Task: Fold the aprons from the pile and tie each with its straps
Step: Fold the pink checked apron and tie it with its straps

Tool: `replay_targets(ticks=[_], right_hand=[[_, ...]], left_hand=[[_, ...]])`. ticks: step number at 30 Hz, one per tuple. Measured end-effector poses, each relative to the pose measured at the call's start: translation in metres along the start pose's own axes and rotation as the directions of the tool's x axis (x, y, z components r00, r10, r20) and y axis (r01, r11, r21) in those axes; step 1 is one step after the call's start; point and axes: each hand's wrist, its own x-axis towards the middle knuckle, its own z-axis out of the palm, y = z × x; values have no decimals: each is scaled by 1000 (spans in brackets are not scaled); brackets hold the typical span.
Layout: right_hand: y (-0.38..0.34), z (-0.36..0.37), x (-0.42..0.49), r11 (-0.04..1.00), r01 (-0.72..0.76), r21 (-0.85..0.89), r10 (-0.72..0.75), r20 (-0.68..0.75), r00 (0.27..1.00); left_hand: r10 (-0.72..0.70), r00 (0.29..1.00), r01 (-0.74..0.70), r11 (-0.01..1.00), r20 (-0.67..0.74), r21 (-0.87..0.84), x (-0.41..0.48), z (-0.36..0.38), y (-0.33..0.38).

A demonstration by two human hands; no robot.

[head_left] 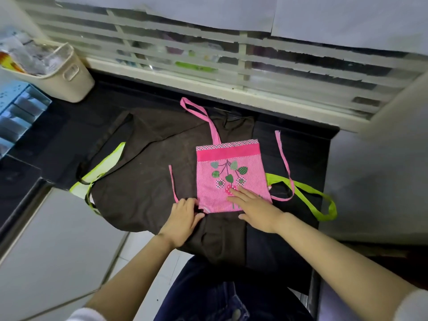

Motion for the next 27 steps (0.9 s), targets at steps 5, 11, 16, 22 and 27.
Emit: replay_targets(ticks=[5,11,16,22,27], right_hand=[[0,3,0,998,0,-63,1,12,1000],[3,-1,-1,995,21,-95,-18,29,999],[3,0,-1,994,19,-111,-16,26,1000],[2,1,-3,985,-10,-175,7,-18,1000],[2,7,-8,948,-136,-288,104,-121,987]], left_hand=[[0,998,8,993,69,-119,-11,-16,2],[-68,997,70,995,39,-67,-18,-30,-17],[-229,973,227,943,-21,243,-1,-30,-13],[231,967,-216,966,-103,143,26,-27,36],[113,965,-162,966,235,200,35,5,54]])
